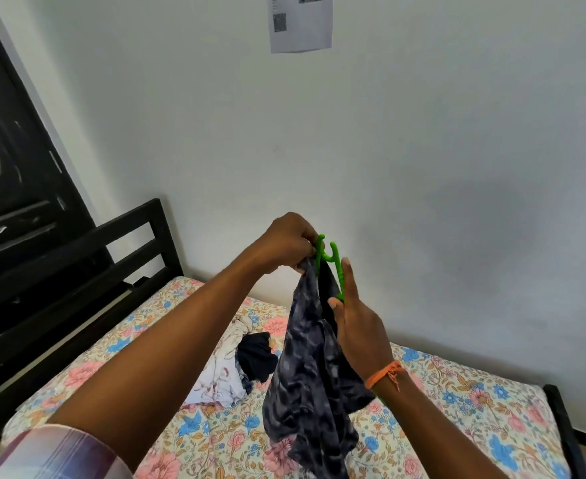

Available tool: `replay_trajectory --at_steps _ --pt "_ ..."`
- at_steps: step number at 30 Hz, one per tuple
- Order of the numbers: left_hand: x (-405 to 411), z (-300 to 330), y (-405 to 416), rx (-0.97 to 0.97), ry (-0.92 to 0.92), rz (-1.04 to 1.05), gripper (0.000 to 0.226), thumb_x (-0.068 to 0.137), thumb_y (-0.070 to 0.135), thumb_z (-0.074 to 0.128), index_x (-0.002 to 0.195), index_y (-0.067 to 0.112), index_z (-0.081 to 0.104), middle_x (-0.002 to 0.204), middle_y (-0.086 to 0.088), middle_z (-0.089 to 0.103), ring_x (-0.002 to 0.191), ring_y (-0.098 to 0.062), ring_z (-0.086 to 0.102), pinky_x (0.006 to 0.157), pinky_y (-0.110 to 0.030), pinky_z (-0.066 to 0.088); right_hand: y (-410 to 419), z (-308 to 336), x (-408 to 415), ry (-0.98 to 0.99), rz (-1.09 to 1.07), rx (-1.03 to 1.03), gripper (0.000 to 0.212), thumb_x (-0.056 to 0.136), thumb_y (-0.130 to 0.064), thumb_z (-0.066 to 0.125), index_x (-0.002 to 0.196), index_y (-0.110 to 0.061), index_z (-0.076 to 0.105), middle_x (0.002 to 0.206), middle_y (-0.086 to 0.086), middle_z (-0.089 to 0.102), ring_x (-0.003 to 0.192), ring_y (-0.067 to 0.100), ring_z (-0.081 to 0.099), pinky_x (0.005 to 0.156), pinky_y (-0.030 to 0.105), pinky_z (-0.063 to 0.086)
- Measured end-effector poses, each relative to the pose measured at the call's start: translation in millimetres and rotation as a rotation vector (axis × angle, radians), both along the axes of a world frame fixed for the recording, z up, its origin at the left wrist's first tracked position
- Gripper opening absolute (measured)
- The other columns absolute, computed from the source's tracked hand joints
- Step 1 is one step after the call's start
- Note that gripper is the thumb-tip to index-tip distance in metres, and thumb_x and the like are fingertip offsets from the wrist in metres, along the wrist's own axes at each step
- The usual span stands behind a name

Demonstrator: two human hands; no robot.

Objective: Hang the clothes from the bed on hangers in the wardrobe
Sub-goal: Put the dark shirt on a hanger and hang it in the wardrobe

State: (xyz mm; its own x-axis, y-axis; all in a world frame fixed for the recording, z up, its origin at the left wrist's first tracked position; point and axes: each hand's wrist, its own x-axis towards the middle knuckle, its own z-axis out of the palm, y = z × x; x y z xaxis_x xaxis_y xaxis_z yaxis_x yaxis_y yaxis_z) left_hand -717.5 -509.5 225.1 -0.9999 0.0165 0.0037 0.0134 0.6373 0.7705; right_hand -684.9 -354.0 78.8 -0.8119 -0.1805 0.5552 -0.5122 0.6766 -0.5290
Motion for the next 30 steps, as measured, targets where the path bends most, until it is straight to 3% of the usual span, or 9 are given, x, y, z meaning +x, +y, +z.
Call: replay_trajectory --at_steps 5,9,17,21,24,26,27,28,30 --pt "4.6 12.8 1.0 -0.059 0.064 0.079 0.027 0.08 -0.018 0.05 0.089 -0.006 0.073 0.076 -0.016 0.067 0.064 -0.037 0.071 0.06 -0.039 0.062 5.0 3.6 -5.4 0.16 0.038 0.138 0.082 0.091 -0.009 0.066 0.156 -0.017 0.016 0.059 -0.009 0.031 0.037 0.01 0.028 0.04 0.009 0.015" --pt "6.9 15.1 -4.2 -0.079 0.075 0.073 0.023 0.082 -0.016 0.055 0.093 -0.006 0.073 0.086 -0.02 0.069 0.068 -0.037 0.072 0.064 -0.043 0.062 9.3 0.9 -14.5 0.109 0.025 0.204 0.094 0.091 -0.006 0.066 0.157 -0.031 0.005 0.055 -0.005 0.036 0.034 0.016 0.038 0.031 0.029 0.037" --pt "3.4 0.2 -18.4 -0.137 -0.009 0.074 0.026 0.08 -0.018 0.054 0.089 -0.004 0.074 0.075 -0.016 0.069 0.068 -0.036 0.072 0.059 -0.035 0.062 11.8 -4.6 -17.7 -0.102 0.199 0.183 0.048 0.105 -0.031 0.042 0.151 -0.026 0.027 0.058 0.002 0.05 0.044 0.021 0.046 0.042 0.029 0.033" --pt "3.8 -11.6 -25.4 -0.038 -0.084 0.113 0.015 0.082 -0.015 0.061 0.089 -0.005 0.071 0.079 -0.025 0.069 0.063 -0.035 0.071 0.061 -0.04 0.062 15.4 -2.9 -17.9 -0.206 0.262 0.172 0.055 0.105 -0.033 0.041 0.156 -0.03 0.019 0.054 0.002 0.047 0.044 0.021 0.047 0.045 0.028 0.037" --pt "3.4 -13.2 -20.4 -0.007 -0.017 0.083 0.022 0.084 -0.009 0.065 0.103 0.001 0.063 0.088 -0.021 0.067 0.058 -0.028 0.069 0.051 -0.029 0.058 19.9 -0.9 -15.0 -0.399 0.276 -0.075 0.067 0.103 -0.038 0.046 0.153 -0.049 0.003 0.054 0.012 0.057 0.037 0.017 0.049 0.042 0.023 0.044" --pt "0.7 -14.6 -16.4 0.033 0.039 0.066 0.031 0.083 -0.007 0.065 0.111 0.004 0.058 0.092 -0.02 0.066 0.062 -0.028 0.069 0.051 -0.029 0.057 20.3 3.0 -14.9 -0.571 0.324 -0.207 0.043 0.1 -0.043 0.053 0.14 -0.045 0.038 0.057 0.015 0.062 0.037 0.022 0.054 0.043 0.029 0.05" --pt "-0.3 -16.9 -13.6 0.054 0.062 0.065 0.034 0.083 -0.006 0.065 0.114 0.006 0.057 0.092 -0.019 0.066 0.064 -0.029 0.069 0.053 -0.031 0.058 19.0 6.8 -15.5 -0.58 0.316 -0.239 0.022 0.097 -0.044 0.057 0.114 -0.031 0.06 0.053 0.013 0.059 0.037 0.023 0.054 0.044 0.03 0.049" --pt "-1.3 -20.0 -10.4 0.064 0.087 0.067 0.036 0.084 -0.005 0.064 0.116 0.007 0.056 0.091 -0.018 0.067 0.066 -0.03 0.069 0.056 -0.035 0.06 17.0 9.0 -17.8 -0.531 0.279 -0.256 0.026 0.095 -0.043 0.061 0.083 -0.02 0.061 0.048 0.007 0.052 0.037 0.02 0.05 0.046 0.03 0.045" --pt "-3.3 -29.2 -4.3 0.104 0.126 0.075 0.035 0.086 0.001 0.063 0.119 0.011 0.055 0.092 -0.017 0.067 0.075 -0.032 0.07 0.066 -0.047 0.061 13.4 9.8 -24.7 -0.541 0.156 -0.343 0.046 0.094 -0.036 0.065 0.058 -0.017 0.045 0.041 -0.006 0.04 0.037 0.011 0.038 0.047 0.025 0.034"
